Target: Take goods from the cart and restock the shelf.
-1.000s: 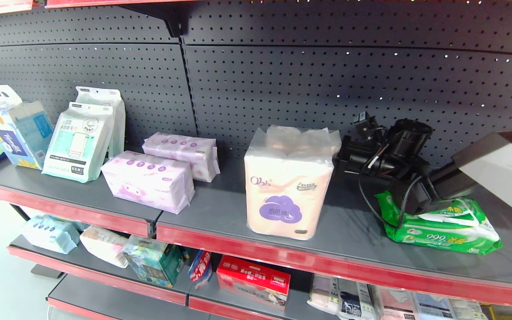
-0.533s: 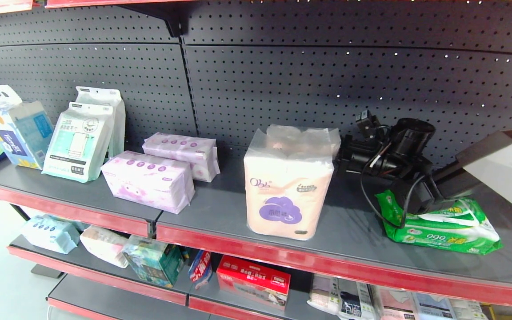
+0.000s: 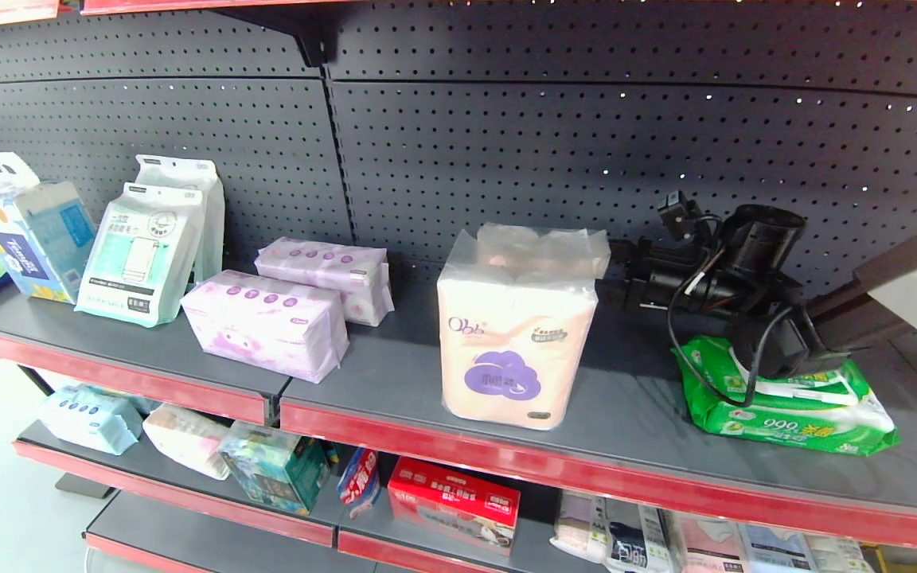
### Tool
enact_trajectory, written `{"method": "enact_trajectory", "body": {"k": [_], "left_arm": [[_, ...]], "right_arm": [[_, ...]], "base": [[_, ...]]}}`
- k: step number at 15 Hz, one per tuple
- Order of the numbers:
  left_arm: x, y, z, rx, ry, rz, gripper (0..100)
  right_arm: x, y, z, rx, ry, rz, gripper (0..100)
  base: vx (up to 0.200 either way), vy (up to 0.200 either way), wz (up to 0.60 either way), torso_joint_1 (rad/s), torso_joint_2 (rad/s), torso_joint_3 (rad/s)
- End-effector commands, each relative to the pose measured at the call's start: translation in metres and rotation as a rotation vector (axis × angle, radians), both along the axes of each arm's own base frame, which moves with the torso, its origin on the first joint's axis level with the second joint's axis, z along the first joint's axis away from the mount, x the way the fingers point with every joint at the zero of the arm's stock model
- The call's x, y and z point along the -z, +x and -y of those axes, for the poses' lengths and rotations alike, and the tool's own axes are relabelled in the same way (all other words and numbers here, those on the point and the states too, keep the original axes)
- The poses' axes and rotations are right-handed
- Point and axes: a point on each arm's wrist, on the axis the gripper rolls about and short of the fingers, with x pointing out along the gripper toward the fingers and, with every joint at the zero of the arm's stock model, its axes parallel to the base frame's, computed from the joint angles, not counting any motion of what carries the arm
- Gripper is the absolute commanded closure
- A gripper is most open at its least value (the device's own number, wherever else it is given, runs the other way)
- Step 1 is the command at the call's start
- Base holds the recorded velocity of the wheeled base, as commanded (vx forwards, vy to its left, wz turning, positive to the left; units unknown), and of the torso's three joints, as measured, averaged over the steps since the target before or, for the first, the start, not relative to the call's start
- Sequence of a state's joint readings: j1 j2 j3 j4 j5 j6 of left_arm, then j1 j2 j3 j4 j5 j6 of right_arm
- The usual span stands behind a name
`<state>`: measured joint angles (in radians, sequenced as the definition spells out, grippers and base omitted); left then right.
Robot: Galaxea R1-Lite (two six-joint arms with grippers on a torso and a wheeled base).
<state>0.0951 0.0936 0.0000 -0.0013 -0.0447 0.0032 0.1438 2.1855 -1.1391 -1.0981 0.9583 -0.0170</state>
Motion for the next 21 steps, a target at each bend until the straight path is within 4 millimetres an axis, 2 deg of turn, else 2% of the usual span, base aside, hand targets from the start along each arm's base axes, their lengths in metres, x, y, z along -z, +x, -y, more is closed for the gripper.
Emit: {"method": "enact_trajectory", "body": {"k": [1,7,17,21], "left_arm": [[0.000,0.000,0.000,-0.002,0.000,-0.001,0],[0.000,0.000,0.000,-0.002,0.000,-0.001,0],[0.000,0.000,0.000,0.000,0.000,-0.001,0],[0.000,0.000,0.000,0.000,0.000,-0.001,0]], "right_arm": [[-0.006,-0.006,0.008,0.018,0.001,0.003,0],[-0.013,-0.020,0.023,0.047,0.000,-0.028,0],[-0.018,-0.053,0.066,0.162,-0.010,-0.130,0],[-0.020,-0.066,0.078,0.227,-0.011,-0.171,0]], "base": [[0.000,0.000,0.00,0.000,0.00,0.000],[0.000,0.000,0.00,0.000,0.00,0.000],[0.000,0.000,0.00,0.000,0.00,0.000],[0.000,0.000,0.00,0.000,0.00,0.000]]}}
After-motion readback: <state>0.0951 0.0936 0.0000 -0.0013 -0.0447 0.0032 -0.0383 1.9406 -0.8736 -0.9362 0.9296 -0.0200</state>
